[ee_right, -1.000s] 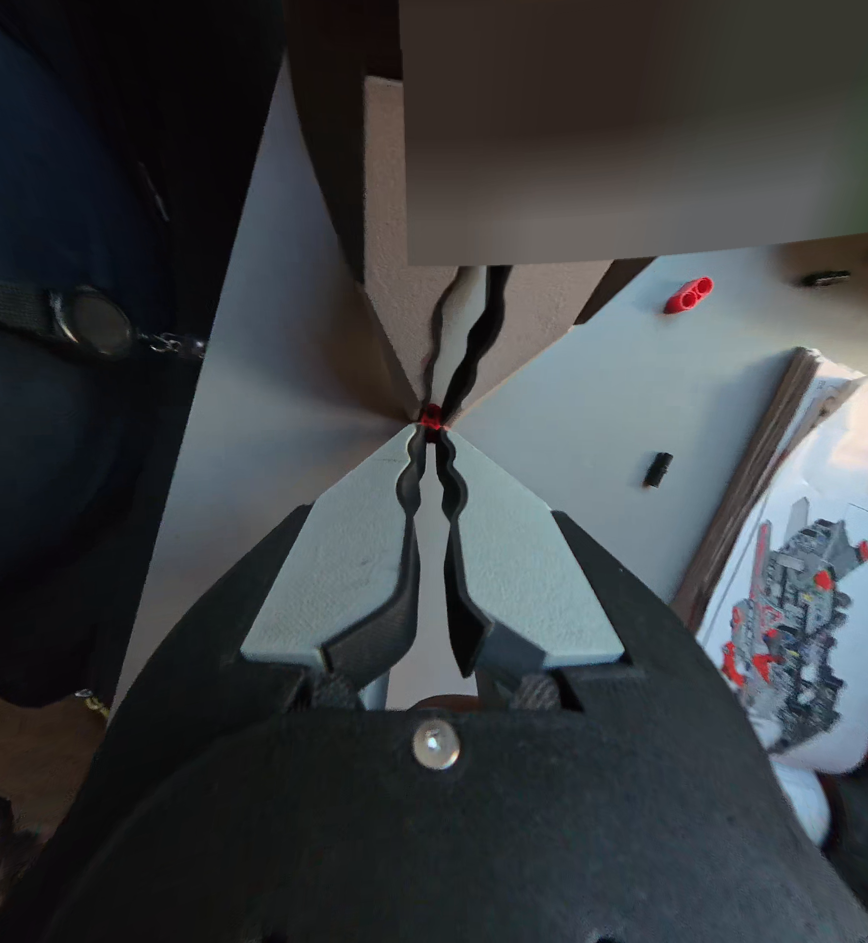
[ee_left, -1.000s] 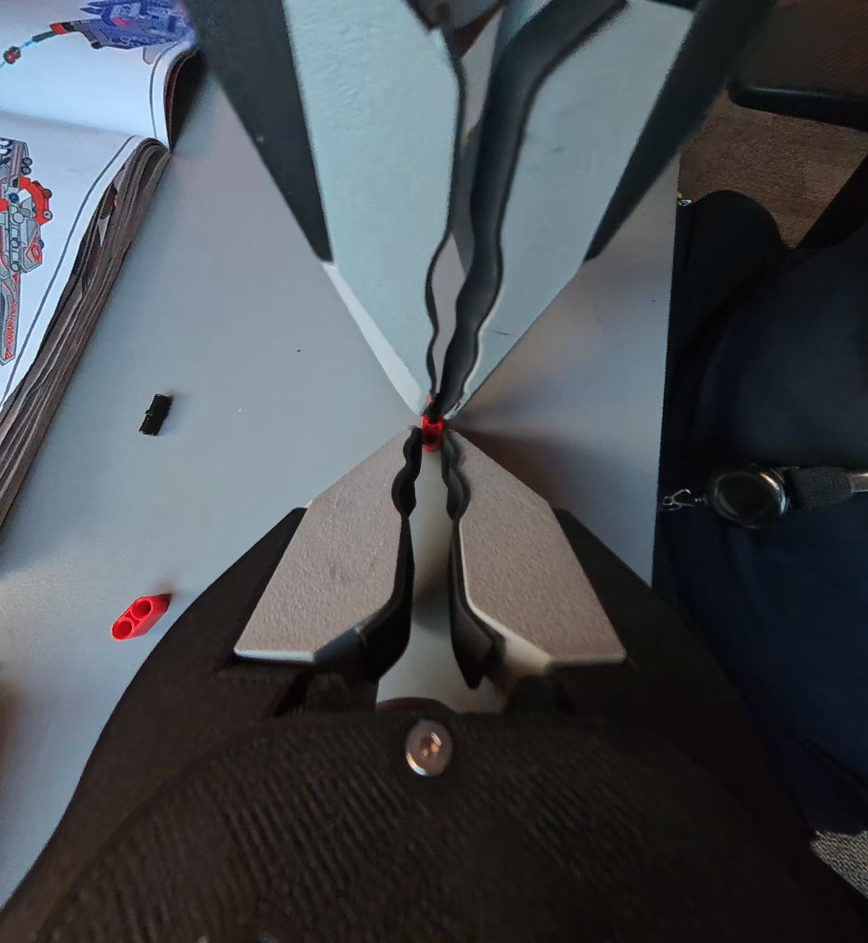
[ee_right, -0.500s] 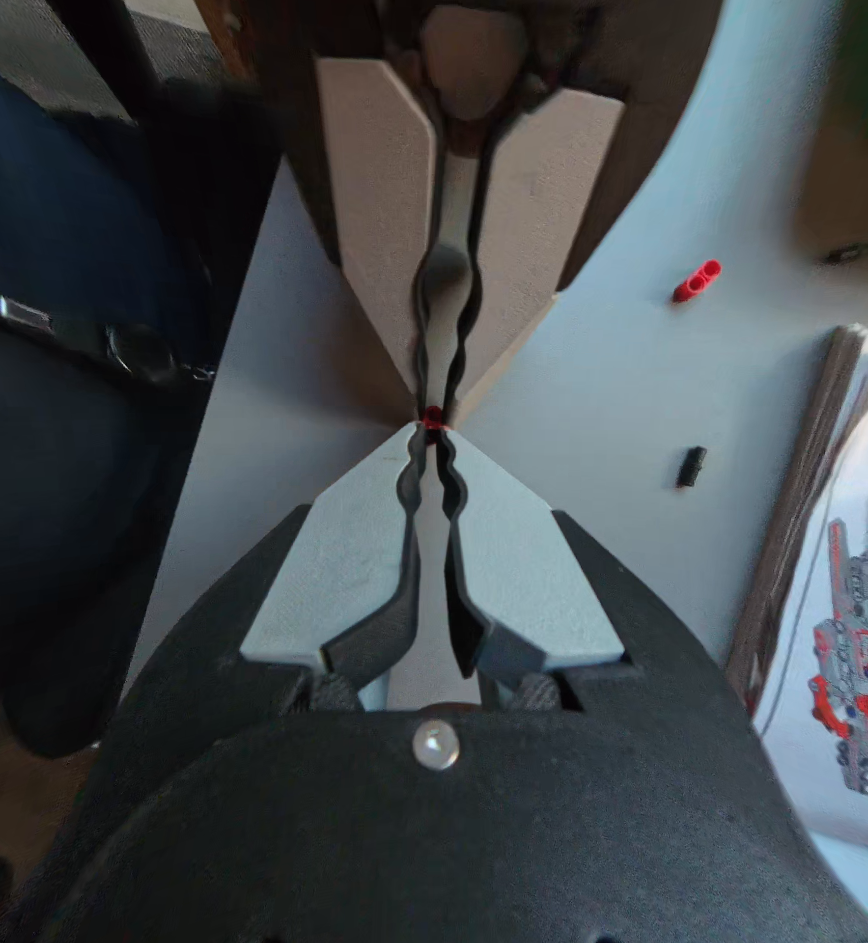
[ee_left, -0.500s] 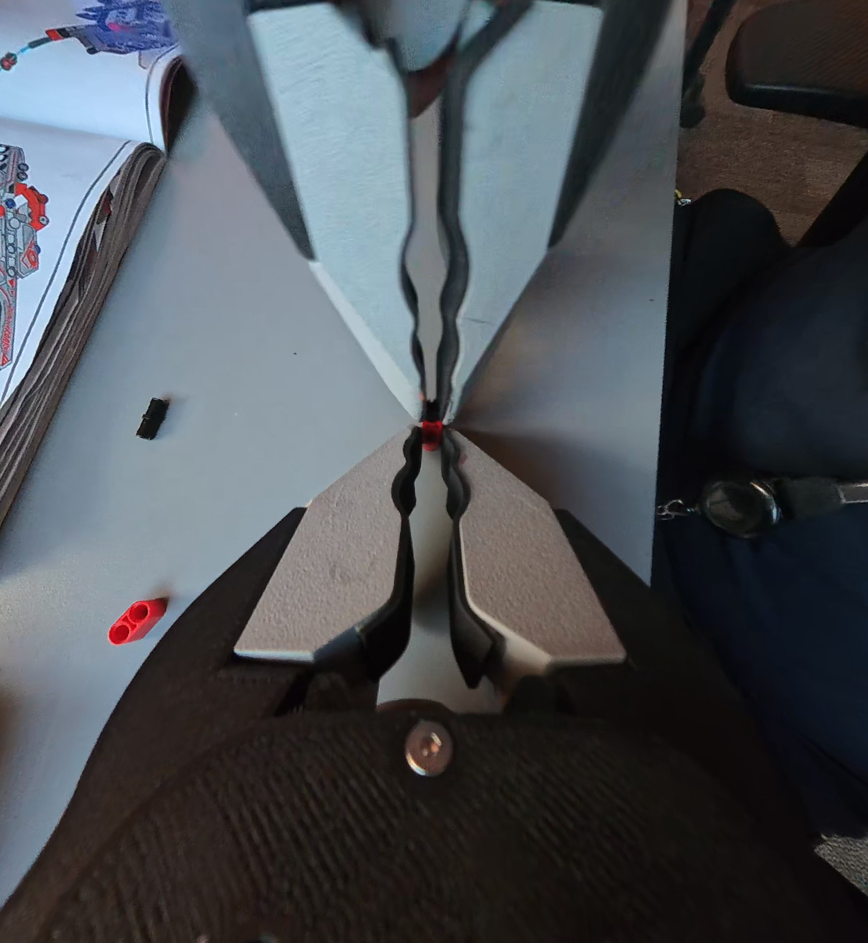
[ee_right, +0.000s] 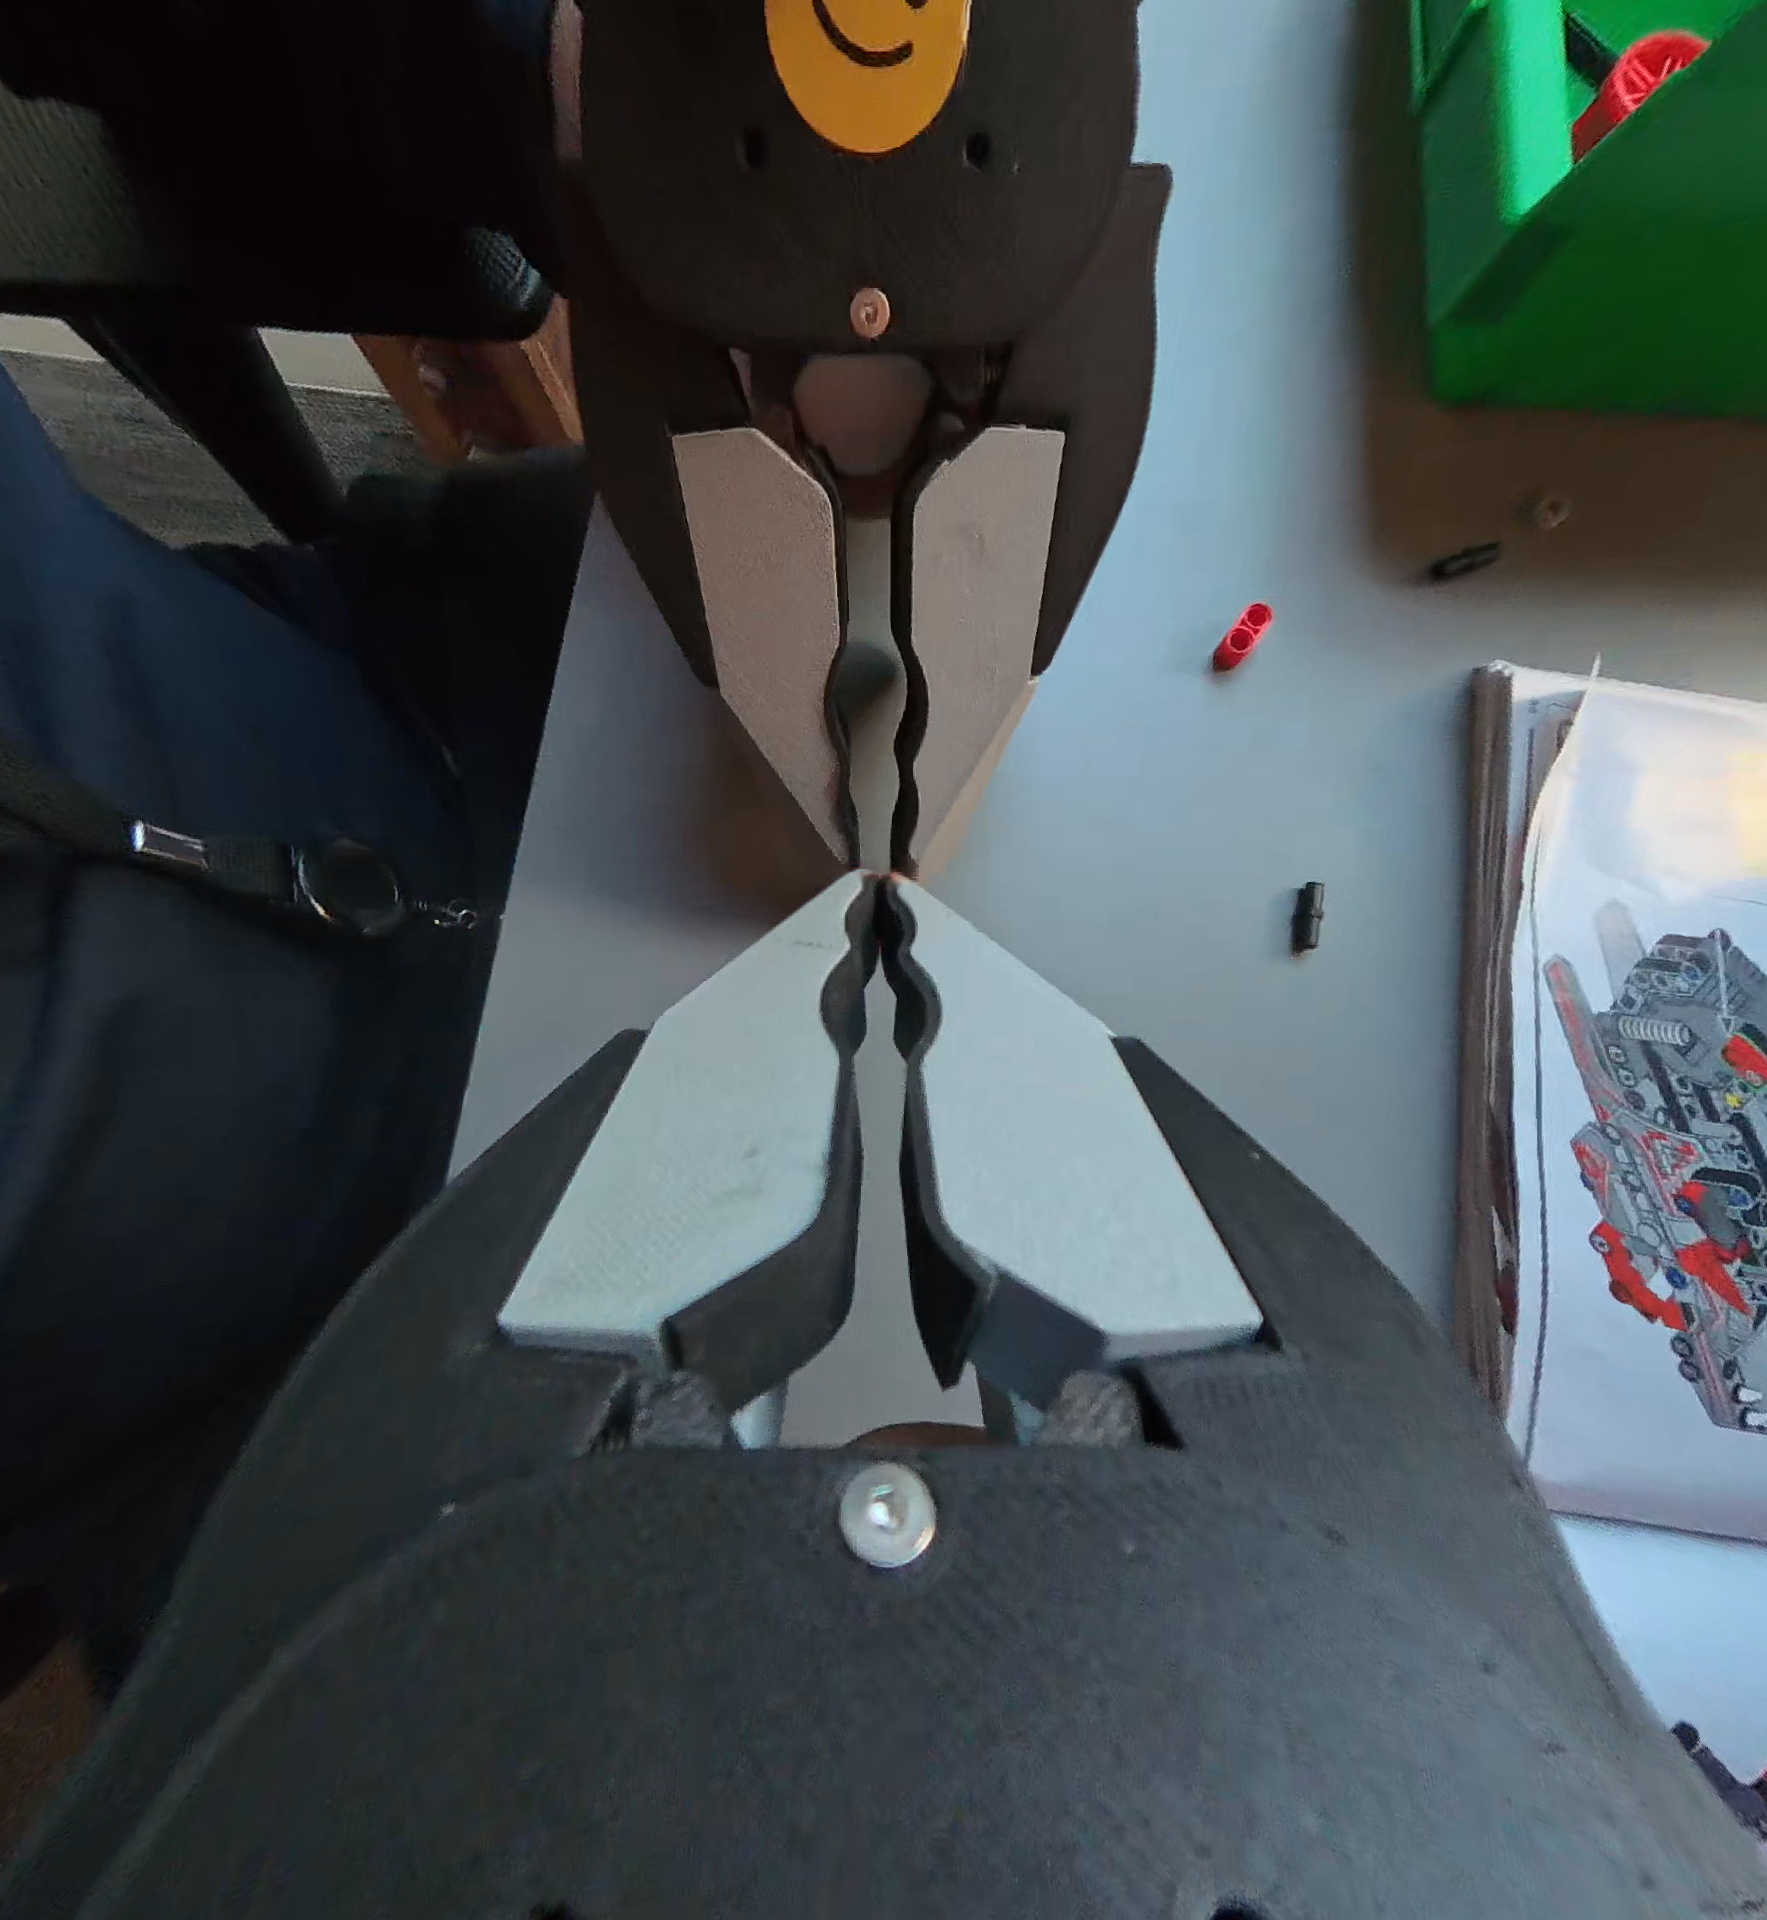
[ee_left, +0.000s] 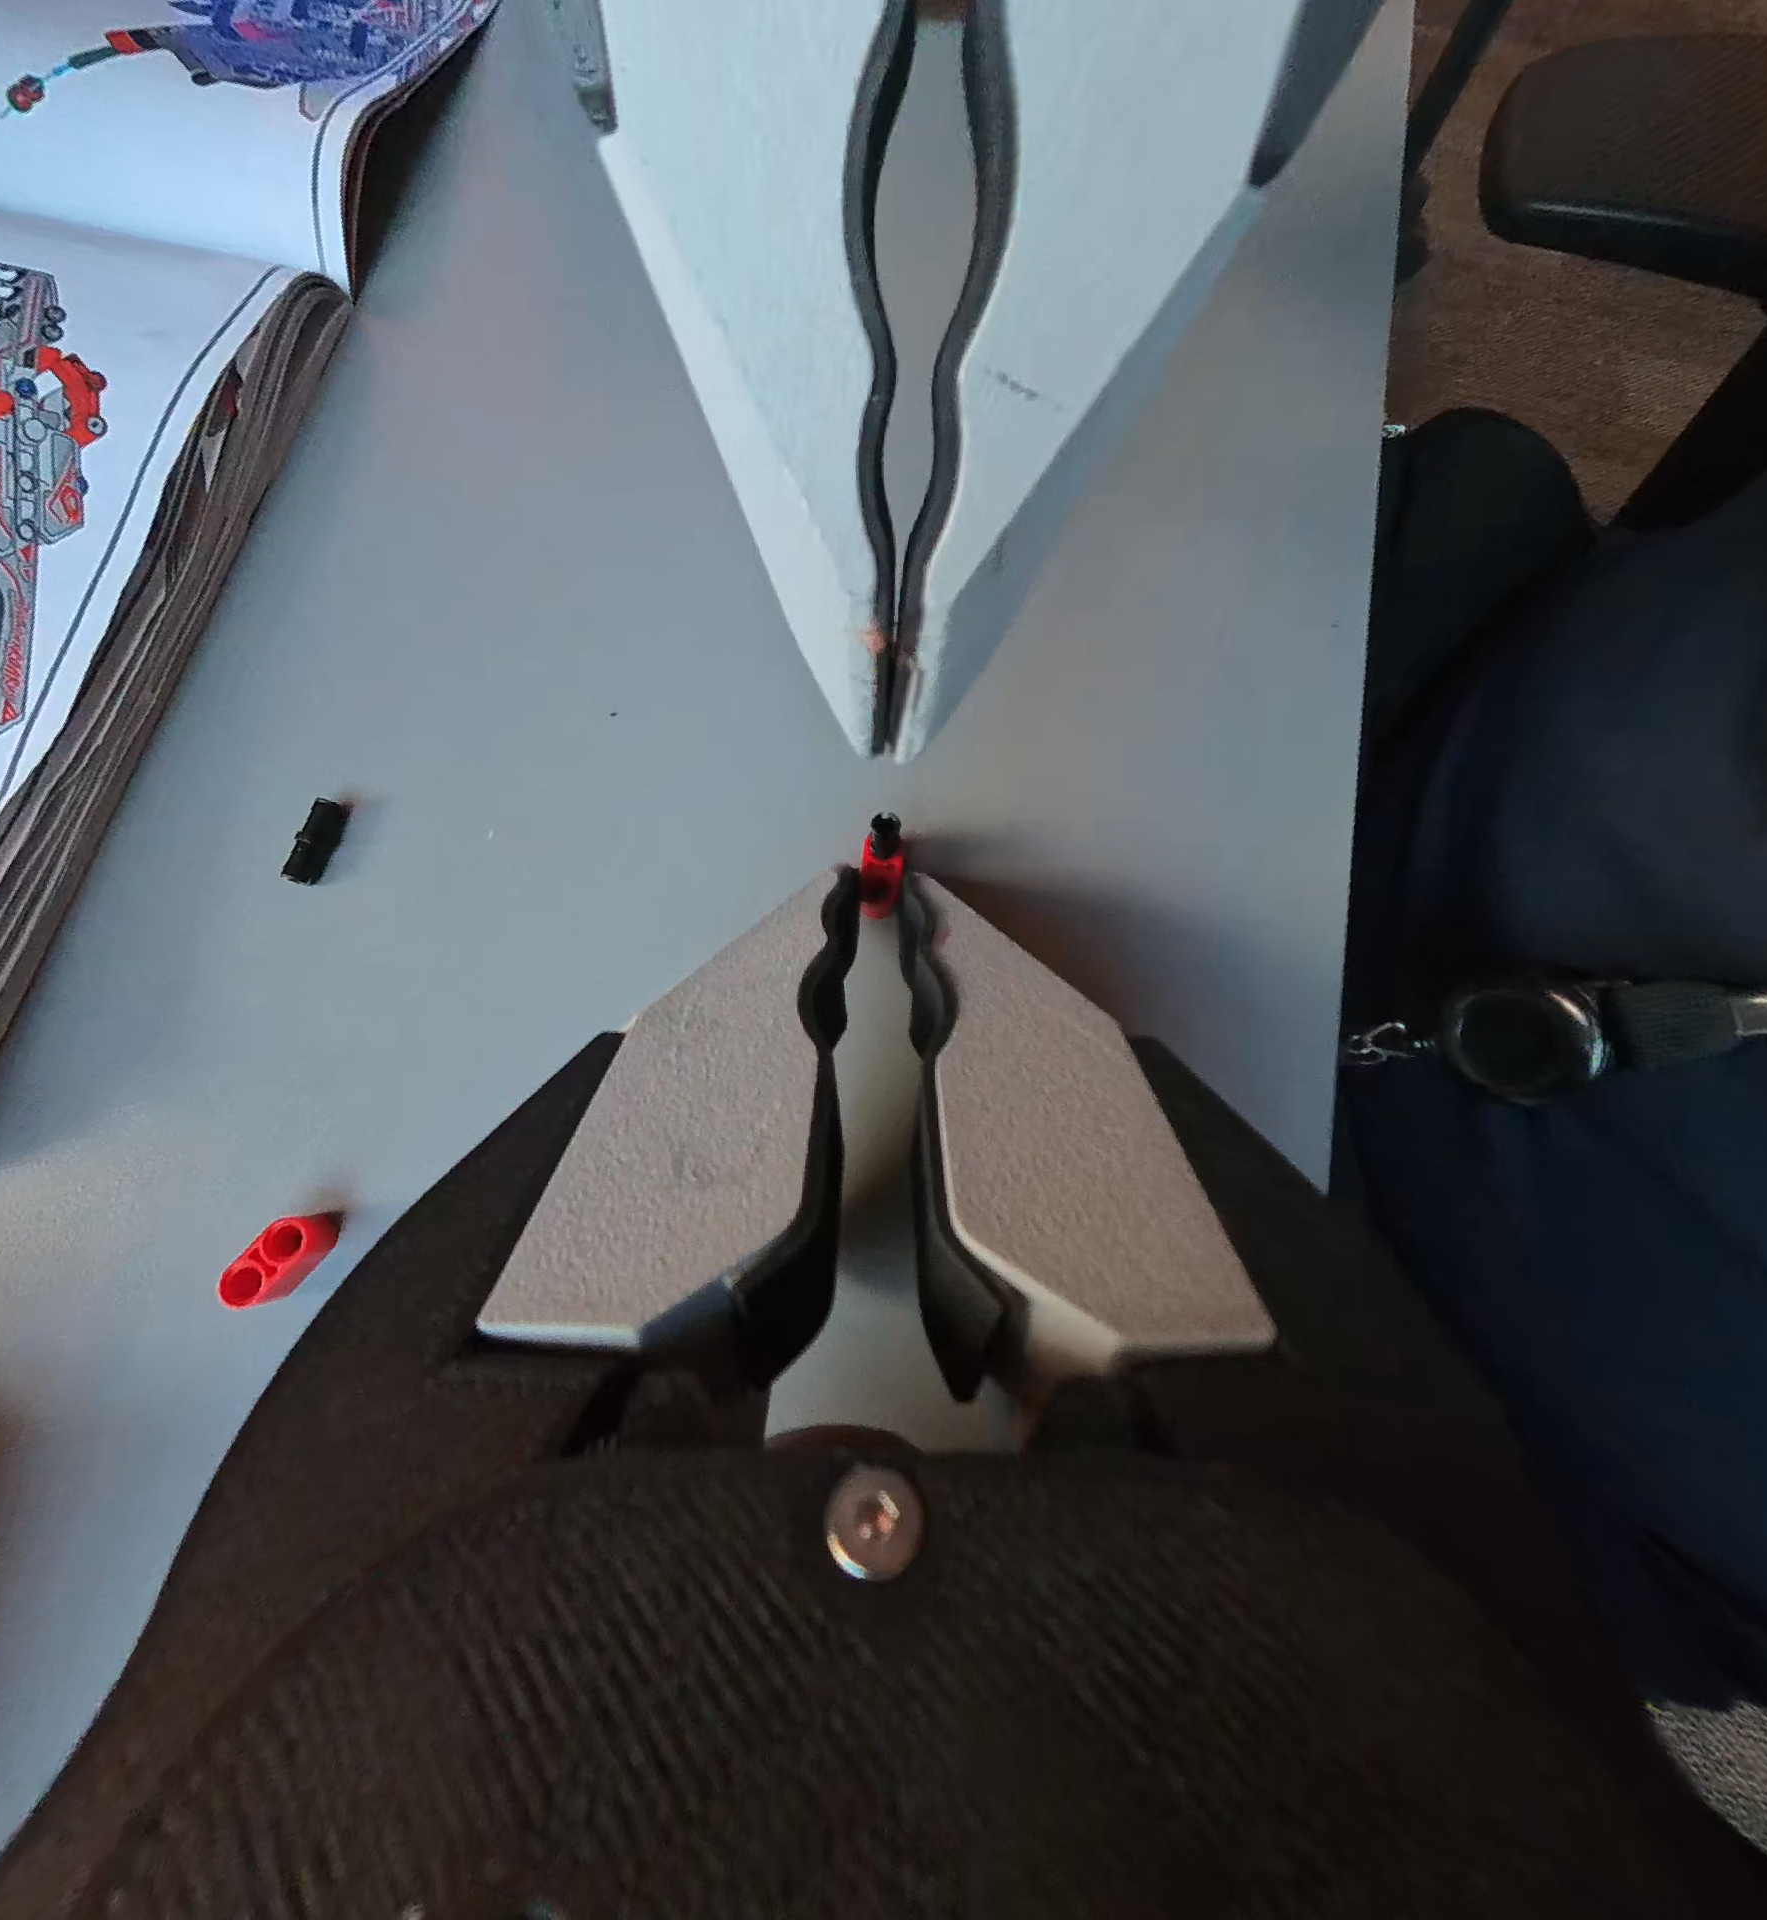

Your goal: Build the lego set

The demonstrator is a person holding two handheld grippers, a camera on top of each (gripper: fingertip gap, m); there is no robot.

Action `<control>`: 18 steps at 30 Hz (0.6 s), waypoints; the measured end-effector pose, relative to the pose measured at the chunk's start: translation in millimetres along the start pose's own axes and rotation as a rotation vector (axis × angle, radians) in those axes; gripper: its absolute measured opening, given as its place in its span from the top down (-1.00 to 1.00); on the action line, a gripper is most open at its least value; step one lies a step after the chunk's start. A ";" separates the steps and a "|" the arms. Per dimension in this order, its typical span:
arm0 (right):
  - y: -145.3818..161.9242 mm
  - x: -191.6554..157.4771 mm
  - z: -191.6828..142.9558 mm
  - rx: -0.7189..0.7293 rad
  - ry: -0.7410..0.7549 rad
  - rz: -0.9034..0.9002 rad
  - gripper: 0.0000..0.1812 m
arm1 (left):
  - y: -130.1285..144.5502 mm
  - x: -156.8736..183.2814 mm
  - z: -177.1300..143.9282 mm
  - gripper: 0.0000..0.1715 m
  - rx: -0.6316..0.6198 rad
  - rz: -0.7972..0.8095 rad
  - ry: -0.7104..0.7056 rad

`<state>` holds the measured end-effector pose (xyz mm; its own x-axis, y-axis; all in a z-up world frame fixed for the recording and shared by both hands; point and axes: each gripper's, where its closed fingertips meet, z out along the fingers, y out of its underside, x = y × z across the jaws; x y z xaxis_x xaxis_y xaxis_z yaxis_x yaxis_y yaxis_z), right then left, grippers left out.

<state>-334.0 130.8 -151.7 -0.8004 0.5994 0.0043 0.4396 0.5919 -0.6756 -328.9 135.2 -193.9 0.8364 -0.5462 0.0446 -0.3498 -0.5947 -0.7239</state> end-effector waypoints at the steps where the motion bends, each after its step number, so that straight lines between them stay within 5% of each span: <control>1: 1.7 0.7 3.7 -0.009 0.013 -0.002 1.00 | -0.1 0.0 0.1 0.95 0.000 0.001 -0.001; 5: 20.3 2.9 17.9 -0.090 0.047 -0.036 1.00 | 0.0 -0.2 0.1 0.94 0.000 0.004 -0.006; 9: -3.7 -0.7 4.5 0.005 0.035 -0.034 1.00 | -0.2 -1.0 0.1 0.94 0.000 -0.001 -0.007; 11: 20.2 -1.9 19.1 -0.105 0.034 -0.043 0.97 | -0.2 -0.9 0.2 0.94 0.001 -0.004 -0.004; 18: -17.3 14.6 -12.1 0.147 0.135 0.057 1.00 | -0.3 -3.2 -0.2 0.94 0.002 -0.012 -0.016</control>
<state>-348.4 135.9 -131.1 -0.7096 0.7024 0.0557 0.4105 0.4764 -0.7775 -331.6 137.1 -193.7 0.8475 -0.5292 0.0423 -0.3387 -0.6004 -0.7244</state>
